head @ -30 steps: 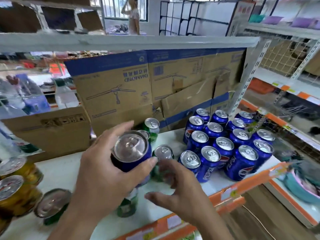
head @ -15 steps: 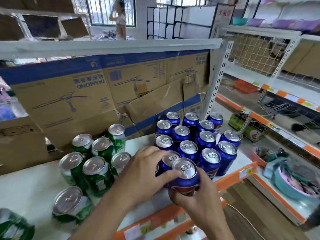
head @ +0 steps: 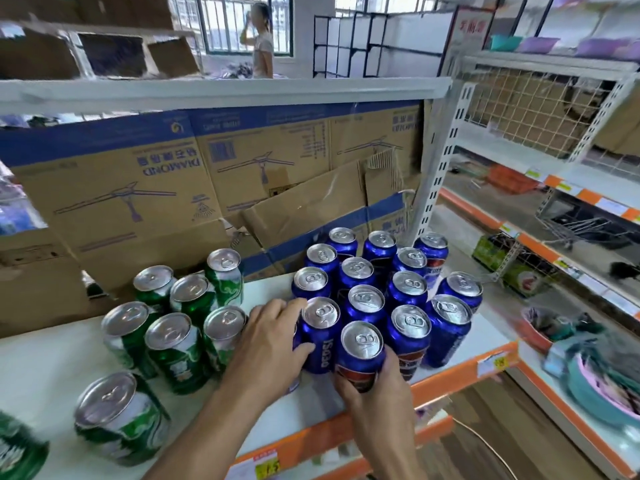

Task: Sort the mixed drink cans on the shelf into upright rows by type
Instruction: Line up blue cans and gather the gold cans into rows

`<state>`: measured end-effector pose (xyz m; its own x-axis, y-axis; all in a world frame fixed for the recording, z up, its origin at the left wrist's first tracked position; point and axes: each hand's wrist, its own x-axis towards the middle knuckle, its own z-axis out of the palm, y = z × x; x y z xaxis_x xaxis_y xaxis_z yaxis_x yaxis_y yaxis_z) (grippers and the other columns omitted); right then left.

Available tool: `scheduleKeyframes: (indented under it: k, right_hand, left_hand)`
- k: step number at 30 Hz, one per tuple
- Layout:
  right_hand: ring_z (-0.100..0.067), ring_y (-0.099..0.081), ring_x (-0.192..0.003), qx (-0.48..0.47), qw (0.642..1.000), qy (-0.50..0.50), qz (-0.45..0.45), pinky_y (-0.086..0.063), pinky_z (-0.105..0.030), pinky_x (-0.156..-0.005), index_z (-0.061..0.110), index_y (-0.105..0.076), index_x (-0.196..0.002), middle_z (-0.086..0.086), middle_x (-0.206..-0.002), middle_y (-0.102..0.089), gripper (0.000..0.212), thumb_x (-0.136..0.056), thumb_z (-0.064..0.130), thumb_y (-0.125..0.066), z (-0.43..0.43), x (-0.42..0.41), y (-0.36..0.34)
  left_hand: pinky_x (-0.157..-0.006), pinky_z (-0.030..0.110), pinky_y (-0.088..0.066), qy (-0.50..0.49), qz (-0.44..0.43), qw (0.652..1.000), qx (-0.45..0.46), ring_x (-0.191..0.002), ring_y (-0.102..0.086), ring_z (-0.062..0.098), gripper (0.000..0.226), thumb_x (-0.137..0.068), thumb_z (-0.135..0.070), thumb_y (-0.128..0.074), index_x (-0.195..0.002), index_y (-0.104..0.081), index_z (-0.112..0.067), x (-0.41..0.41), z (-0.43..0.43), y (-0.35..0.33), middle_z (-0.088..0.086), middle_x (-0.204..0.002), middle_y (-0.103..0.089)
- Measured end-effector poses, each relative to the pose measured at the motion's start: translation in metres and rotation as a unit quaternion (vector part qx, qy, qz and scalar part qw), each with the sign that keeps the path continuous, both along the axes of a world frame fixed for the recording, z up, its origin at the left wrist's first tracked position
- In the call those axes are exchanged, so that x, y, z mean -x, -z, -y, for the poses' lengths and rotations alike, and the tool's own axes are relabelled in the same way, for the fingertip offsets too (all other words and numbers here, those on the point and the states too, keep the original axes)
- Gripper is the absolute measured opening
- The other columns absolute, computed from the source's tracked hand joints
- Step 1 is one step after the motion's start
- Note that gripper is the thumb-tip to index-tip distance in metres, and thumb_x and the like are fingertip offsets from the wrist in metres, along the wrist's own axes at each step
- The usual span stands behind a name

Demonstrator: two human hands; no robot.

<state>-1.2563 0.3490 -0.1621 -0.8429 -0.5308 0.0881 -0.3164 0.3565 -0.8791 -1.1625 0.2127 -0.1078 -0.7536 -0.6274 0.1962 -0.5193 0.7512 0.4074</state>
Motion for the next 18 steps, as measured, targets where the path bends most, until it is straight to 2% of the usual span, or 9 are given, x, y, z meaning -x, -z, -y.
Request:
scheduleKeyframes:
  k: [2, 4, 6, 8, 11, 14, 16, 18]
  right_hand:
    - [-0.006, -0.052, -0.104, 0.001, 1.000, 0.001, -0.018, -0.040, -0.021, -0.087, 0.026, -0.049, -0.128, 0.013, -0.113, -0.058, 0.073, -0.066, 0.014, -0.086, 0.001, 0.000, 0.008]
    - [-0.011, -0.048, -0.117, 0.001, 0.998, 0.010, -0.065, -0.036, -0.023, -0.098, 0.017, -0.043, -0.140, 0.003, -0.127, -0.052, 0.088, -0.065, 0.010, -0.088, 0.000, -0.005, 0.016]
    - [-0.020, -0.046, -0.121, 0.001, 0.992, 0.032, -0.121, -0.038, -0.027, -0.094, 0.012, -0.039, -0.143, -0.011, -0.133, -0.048, 0.096, -0.062, 0.008, -0.090, -0.001, -0.012, 0.020]
    - [-0.022, -0.045, -0.118, 0.020, 0.975, 0.052, -0.213, -0.042, -0.029, -0.087, 0.011, -0.041, -0.140, -0.015, -0.133, -0.045, 0.096, -0.058, 0.010, -0.092, -0.002, -0.014, 0.021]
    - [-0.029, -0.045, -0.120, 0.101, 0.945, 0.041, -0.309, -0.042, -0.030, -0.099, 0.010, -0.043, -0.133, -0.013, -0.132, -0.041, 0.072, -0.074, 0.021, -0.081, 0.001, -0.014, 0.007]
    - [-0.031, -0.048, -0.121, 0.111, 0.930, -0.004, -0.349, -0.043, -0.039, -0.099, 0.014, -0.049, -0.129, -0.014, -0.131, -0.047, 0.047, -0.086, 0.029, -0.059, 0.009, -0.016, -0.015]
    - [-0.035, -0.047, -0.125, 0.096, 0.926, -0.035, -0.364, -0.041, -0.046, -0.099, 0.015, -0.055, -0.125, -0.015, -0.131, -0.053, 0.041, -0.087, 0.029, -0.050, 0.021, -0.021, -0.027]
    - [-0.037, -0.045, -0.129, 0.082, 0.924, -0.070, -0.366, -0.040, -0.051, -0.101, 0.013, -0.062, -0.122, -0.016, -0.130, -0.057, 0.041, -0.087, 0.030, -0.050, 0.037, -0.032, -0.035]
  left_hand:
    - [-0.100, 0.024, -0.028, -0.014, -0.013, 1.000, 0.004, -0.120, -0.037, 0.017, 0.066, -0.085, -0.041, -0.067, -0.142, -0.035, -0.030, 0.004, 0.002, 0.000, -0.006, -0.129, -0.043]
    - [-0.101, 0.024, -0.027, -0.022, -0.012, 1.000, 0.010, -0.121, -0.036, 0.017, 0.067, -0.086, -0.042, -0.066, -0.143, -0.033, -0.030, 0.007, 0.003, 0.001, -0.006, -0.130, -0.042]
    - [-0.101, 0.025, -0.028, -0.021, -0.004, 0.999, 0.026, -0.121, -0.036, 0.017, 0.067, -0.087, -0.042, -0.065, -0.144, -0.033, -0.028, 0.006, 0.002, 0.004, -0.004, -0.128, -0.043]
    - [-0.101, 0.031, -0.035, -0.013, 0.011, 0.998, 0.056, -0.118, -0.043, 0.022, 0.066, -0.083, -0.040, -0.070, -0.141, -0.041, -0.023, 0.002, -0.001, 0.008, -0.001, -0.120, -0.048]
    - [-0.105, 0.050, -0.037, -0.019, 0.044, 0.994, 0.096, -0.123, -0.050, 0.032, 0.072, -0.071, -0.036, -0.081, -0.134, -0.050, -0.020, -0.007, -0.008, 0.013, 0.004, -0.117, -0.058]
    - [-0.104, 0.063, -0.031, -0.058, 0.043, 0.991, 0.113, -0.130, -0.046, 0.035, 0.073, -0.068, -0.035, -0.082, -0.133, -0.052, -0.019, -0.022, -0.008, 0.006, 0.007, -0.123, -0.059]
    - [-0.106, 0.064, -0.026, -0.102, 0.038, 0.989, 0.099, -0.134, -0.040, 0.035, 0.066, -0.075, -0.038, -0.075, -0.135, -0.052, -0.020, -0.042, -0.005, -0.002, 0.008, -0.131, -0.056]
    - [-0.110, 0.061, -0.021, -0.151, 0.038, 0.985, 0.080, -0.138, -0.033, 0.031, 0.061, -0.083, -0.046, -0.060, -0.139, -0.047, -0.025, -0.070, 0.000, -0.010, 0.006, -0.138, -0.049]
